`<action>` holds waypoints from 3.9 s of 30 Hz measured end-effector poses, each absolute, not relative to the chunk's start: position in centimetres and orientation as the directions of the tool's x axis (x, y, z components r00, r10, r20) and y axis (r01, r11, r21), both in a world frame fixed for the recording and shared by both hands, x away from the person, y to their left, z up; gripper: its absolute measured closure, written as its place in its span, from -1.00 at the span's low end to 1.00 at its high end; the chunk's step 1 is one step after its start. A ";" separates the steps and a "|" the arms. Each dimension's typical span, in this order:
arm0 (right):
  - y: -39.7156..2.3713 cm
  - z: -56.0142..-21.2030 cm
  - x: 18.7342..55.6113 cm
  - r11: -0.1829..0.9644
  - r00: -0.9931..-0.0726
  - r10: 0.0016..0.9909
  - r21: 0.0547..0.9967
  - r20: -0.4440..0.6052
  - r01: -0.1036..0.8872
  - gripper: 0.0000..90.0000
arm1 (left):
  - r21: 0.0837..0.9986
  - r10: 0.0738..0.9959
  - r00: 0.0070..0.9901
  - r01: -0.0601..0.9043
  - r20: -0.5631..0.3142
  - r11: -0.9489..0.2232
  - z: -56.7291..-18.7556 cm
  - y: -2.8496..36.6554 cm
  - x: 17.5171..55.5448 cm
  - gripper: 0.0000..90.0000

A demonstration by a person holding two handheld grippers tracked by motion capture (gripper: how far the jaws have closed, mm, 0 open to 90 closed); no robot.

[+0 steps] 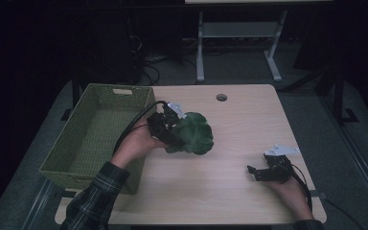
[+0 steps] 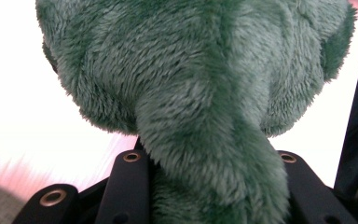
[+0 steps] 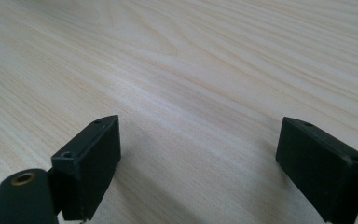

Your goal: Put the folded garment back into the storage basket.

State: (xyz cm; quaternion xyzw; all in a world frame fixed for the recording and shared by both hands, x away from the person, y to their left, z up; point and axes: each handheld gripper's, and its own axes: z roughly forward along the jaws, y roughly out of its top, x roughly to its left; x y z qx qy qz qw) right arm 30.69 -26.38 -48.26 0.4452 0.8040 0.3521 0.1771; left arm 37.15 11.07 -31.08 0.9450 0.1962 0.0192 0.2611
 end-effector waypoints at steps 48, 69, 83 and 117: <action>-26.4 -48.3 30.7 0.349 -0.532 0.846 0.724 0.029 0.595 -0.70 | 0.528 0.792 0.610 0.673 -0.001 -0.518 -30.5 30.8 36.6 0.41; -26.4 -48.3 30.7 0.348 -0.531 0.847 0.723 0.030 0.596 -0.70 | 0.480 0.848 0.529 0.751 -0.029 -0.453 -38.4 32.8 38.2 0.40; -26.4 -48.3 30.7 0.349 -0.531 0.847 0.723 0.030 0.596 -0.70 | 0.424 0.863 0.506 0.784 -0.013 -0.453 -40.6 32.8 38.5 0.35; -26.4 -48.3 30.7 0.350 -0.532 0.846 0.724 0.027 0.594 -0.70 | 0.555 0.855 0.518 0.715 -0.014 -0.425 -36.3 32.5 37.7 -0.70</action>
